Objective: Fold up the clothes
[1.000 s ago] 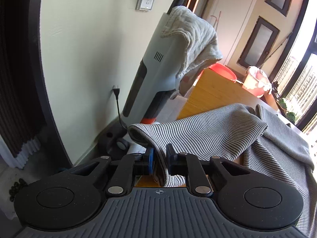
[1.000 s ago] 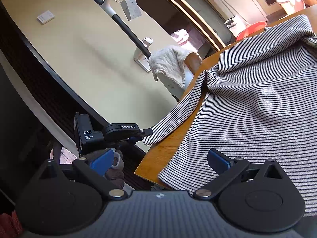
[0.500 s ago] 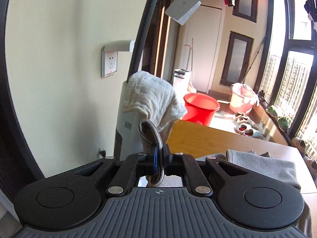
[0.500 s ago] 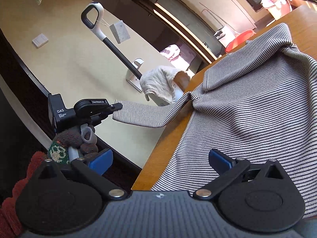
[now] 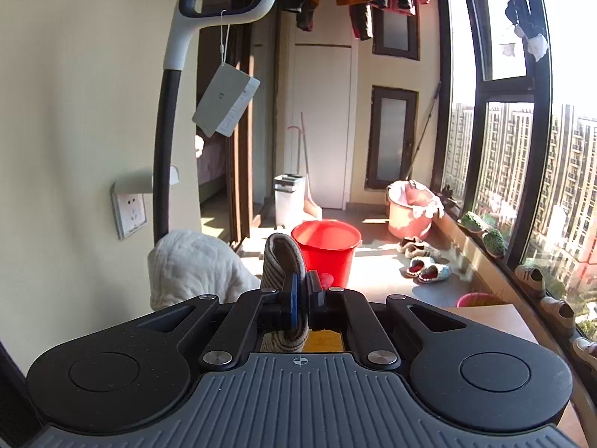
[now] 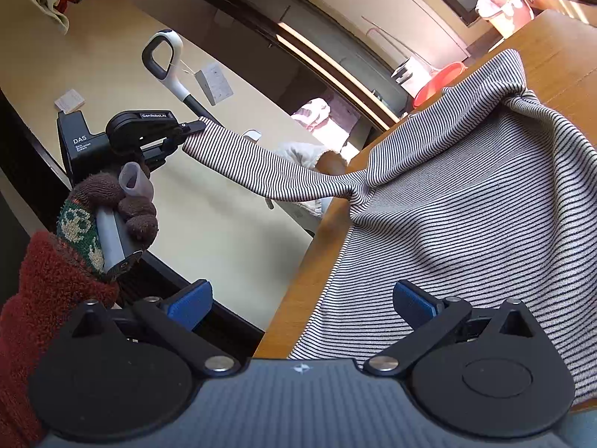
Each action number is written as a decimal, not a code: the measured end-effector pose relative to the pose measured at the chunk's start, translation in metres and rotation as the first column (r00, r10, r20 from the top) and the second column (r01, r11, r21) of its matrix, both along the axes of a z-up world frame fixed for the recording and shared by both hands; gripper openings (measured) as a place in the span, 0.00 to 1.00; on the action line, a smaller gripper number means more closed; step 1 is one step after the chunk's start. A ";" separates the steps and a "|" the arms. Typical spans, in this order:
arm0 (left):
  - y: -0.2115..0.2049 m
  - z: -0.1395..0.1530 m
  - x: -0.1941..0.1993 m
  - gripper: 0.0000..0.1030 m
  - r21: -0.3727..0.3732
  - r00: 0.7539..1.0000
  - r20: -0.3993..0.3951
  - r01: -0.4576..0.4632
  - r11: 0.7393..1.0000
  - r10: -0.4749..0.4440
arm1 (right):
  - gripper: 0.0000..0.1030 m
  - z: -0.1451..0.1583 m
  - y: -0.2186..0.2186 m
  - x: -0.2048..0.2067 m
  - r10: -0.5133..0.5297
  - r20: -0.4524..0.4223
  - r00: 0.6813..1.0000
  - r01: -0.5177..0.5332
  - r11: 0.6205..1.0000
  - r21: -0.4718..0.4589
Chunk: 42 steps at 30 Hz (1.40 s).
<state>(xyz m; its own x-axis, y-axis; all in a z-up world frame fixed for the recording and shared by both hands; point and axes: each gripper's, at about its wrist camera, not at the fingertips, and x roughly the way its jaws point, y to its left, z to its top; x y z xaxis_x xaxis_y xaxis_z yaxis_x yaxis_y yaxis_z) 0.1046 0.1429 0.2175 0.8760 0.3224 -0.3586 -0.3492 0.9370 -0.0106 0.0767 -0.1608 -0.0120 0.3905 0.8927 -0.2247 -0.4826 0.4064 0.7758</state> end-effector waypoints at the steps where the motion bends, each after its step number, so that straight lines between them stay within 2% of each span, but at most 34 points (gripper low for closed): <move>1: -0.006 0.002 0.003 0.06 0.006 1.000 0.000 0.013 1.000 -0.013 | 1.00 0.000 0.000 0.000 -0.002 -0.003 1.000 0.003 1.000 0.001; 10: -0.056 0.009 0.041 0.06 0.073 0.994 -0.023 0.110 0.991 -0.109 | 1.00 -0.007 -0.005 0.005 -0.016 -0.028 0.999 0.017 1.000 0.016; 15: -0.088 0.009 0.062 0.06 0.070 0.983 -0.038 0.180 0.981 -0.177 | 1.00 -0.011 -0.009 0.007 -0.020 -0.039 0.999 0.021 1.000 0.019; 18: -0.115 0.007 0.071 0.06 0.057 0.967 -0.044 0.254 0.965 -0.252 | 1.00 -0.014 -0.008 0.011 -0.026 -0.050 0.998 0.027 0.999 0.018; 22: -0.148 0.003 0.075 0.08 0.020 0.927 -0.046 0.373 0.927 -0.372 | 1.00 -0.018 -0.008 0.014 -0.032 -0.065 0.997 0.033 0.999 0.013; 26: -0.166 -0.008 0.072 0.15 0.000 0.891 -0.064 0.450 0.893 -0.449 | 1.00 -0.021 -0.005 0.017 -0.038 -0.076 0.996 0.039 0.999 0.012; 27: -0.167 -0.013 0.070 0.22 0.000 0.887 -0.073 0.458 0.889 -0.456 | 1.00 -0.021 -0.005 0.017 -0.039 -0.077 0.996 0.040 0.999 0.011; 30: -0.156 -0.031 0.064 0.35 -0.049 0.887 -0.103 0.447 0.893 -0.450 | 1.00 -0.024 -0.002 0.018 -0.042 -0.085 0.995 0.043 0.999 0.003; 35: -0.107 -0.077 0.053 0.45 -0.207 0.899 -0.144 0.382 0.900 -0.415 | 1.00 -0.030 0.004 0.019 -0.063 -0.107 0.992 0.060 0.998 -0.029; 38: -0.078 -0.109 0.048 0.53 -0.257 0.904 -0.180 0.337 0.906 -0.387 | 1.00 -0.031 0.008 0.018 -0.091 -0.099 0.991 0.085 0.994 -0.063; 40: -0.057 -0.133 0.042 0.54 -0.298 0.908 -0.207 0.295 0.908 -0.363 | 1.00 -0.028 0.009 0.016 -0.115 -0.089 0.989 0.107 0.990 -0.092; 42: -0.041 -0.153 0.036 0.60 -0.342 0.908 -0.220 0.271 0.900 -0.356 | 1.00 -0.026 0.010 0.014 -0.154 -0.074 0.985 0.145 0.983 -0.111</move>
<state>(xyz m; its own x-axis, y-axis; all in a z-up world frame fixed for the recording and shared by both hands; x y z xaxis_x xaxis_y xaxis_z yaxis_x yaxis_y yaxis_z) 0.1403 0.1019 0.0644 0.7682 -0.1119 -0.6303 -0.0670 0.9651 -0.2530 0.0905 -0.1511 -0.0379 0.4943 0.7952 -0.3510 -0.3464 0.5506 0.7595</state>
